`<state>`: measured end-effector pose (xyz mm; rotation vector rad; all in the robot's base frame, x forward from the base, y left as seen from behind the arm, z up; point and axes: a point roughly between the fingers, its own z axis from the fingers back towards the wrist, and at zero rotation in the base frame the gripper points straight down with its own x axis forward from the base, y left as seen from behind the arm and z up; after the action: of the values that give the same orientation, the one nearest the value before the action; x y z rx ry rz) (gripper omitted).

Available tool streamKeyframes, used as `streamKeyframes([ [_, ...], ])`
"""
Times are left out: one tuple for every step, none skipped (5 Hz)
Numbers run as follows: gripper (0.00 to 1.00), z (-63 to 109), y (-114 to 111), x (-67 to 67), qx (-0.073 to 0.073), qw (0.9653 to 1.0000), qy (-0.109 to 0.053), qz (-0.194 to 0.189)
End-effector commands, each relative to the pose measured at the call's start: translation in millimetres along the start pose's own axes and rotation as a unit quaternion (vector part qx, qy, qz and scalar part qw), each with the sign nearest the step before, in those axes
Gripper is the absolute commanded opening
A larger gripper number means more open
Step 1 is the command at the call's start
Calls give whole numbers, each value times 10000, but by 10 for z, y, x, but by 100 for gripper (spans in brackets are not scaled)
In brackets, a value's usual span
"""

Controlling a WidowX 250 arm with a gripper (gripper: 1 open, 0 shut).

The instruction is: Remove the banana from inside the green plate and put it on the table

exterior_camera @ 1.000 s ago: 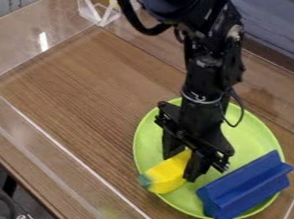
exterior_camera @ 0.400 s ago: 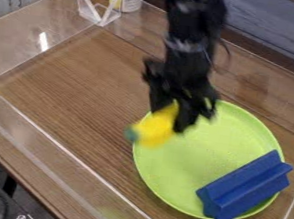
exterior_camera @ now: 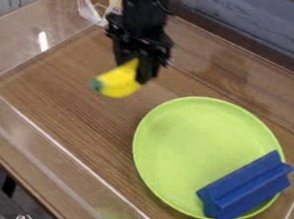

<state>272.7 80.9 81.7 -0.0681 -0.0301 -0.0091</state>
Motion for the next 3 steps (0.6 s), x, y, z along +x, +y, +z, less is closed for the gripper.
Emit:
streamKeyframes([
  [0, 43, 380, 78, 193, 9995, -228, -40],
  [0, -129, 549, 36, 279, 9996, -84, 8],
  [0, -304, 607, -7, 311, 9995, 53, 7],
])
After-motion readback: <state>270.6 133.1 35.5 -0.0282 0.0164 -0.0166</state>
